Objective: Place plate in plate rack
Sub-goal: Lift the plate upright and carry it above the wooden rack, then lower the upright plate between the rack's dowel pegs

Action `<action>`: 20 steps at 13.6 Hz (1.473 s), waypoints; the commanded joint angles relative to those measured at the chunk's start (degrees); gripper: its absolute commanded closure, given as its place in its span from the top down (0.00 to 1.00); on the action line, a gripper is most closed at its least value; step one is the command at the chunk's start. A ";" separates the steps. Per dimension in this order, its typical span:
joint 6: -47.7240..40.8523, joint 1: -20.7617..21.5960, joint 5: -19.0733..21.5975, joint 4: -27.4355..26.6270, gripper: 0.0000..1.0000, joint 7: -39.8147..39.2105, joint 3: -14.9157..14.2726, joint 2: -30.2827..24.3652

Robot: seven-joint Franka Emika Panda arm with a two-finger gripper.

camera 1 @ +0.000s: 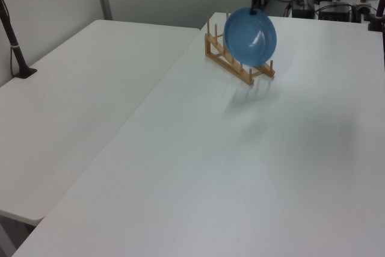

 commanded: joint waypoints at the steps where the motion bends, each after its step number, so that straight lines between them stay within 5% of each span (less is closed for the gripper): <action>1: 7.56 -0.04 -0.36 -1.53 0.02 -1.70 -3.31 -1.51; 20: 33.77 -4.00 -0.27 -11.63 0.02 -3.72 -4.46 0.07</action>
